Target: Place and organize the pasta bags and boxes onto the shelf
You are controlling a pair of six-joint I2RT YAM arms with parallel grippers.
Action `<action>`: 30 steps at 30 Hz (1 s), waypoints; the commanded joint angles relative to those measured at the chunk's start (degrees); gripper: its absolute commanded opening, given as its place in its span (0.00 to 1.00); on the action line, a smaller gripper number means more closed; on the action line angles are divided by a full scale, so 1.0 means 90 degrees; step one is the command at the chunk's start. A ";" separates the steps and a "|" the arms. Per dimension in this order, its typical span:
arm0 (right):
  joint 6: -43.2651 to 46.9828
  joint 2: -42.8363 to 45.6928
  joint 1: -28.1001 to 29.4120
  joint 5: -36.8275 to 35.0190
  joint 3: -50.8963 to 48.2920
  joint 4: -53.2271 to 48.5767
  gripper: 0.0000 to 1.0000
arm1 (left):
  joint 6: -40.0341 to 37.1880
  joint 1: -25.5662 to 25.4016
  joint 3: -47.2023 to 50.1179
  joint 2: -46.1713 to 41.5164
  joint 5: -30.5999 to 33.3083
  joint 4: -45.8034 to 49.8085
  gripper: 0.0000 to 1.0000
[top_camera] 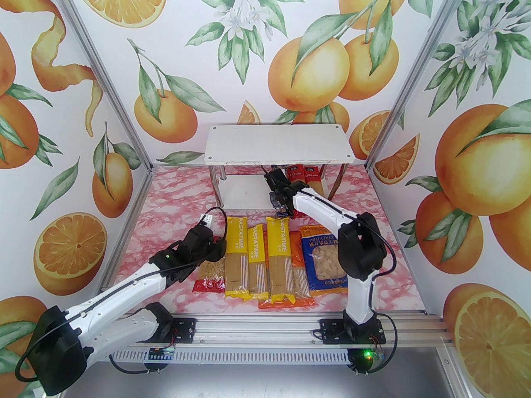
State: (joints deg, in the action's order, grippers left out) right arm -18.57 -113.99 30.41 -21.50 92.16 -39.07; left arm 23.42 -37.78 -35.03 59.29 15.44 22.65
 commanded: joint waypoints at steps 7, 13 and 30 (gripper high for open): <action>-0.0122 -0.0368 -0.0280 -0.0132 0.0580 0.0560 0.00 | -0.0131 0.0046 -0.0258 -0.0042 0.0059 0.0090 0.70; -0.0288 -0.0514 -0.0422 0.0072 0.0590 0.0439 0.12 | -0.0124 0.0048 -0.0254 -0.0035 0.0081 0.0100 0.70; -0.0524 -0.0571 -0.0492 0.0300 0.0551 0.0337 0.49 | -0.0105 0.0047 -0.0234 -0.0084 0.0042 0.0100 0.71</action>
State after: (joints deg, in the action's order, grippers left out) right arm -22.09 -117.78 26.92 -17.54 95.61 -38.06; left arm 22.55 -37.63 -35.35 59.29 15.46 22.92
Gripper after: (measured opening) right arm 0.474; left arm 0.707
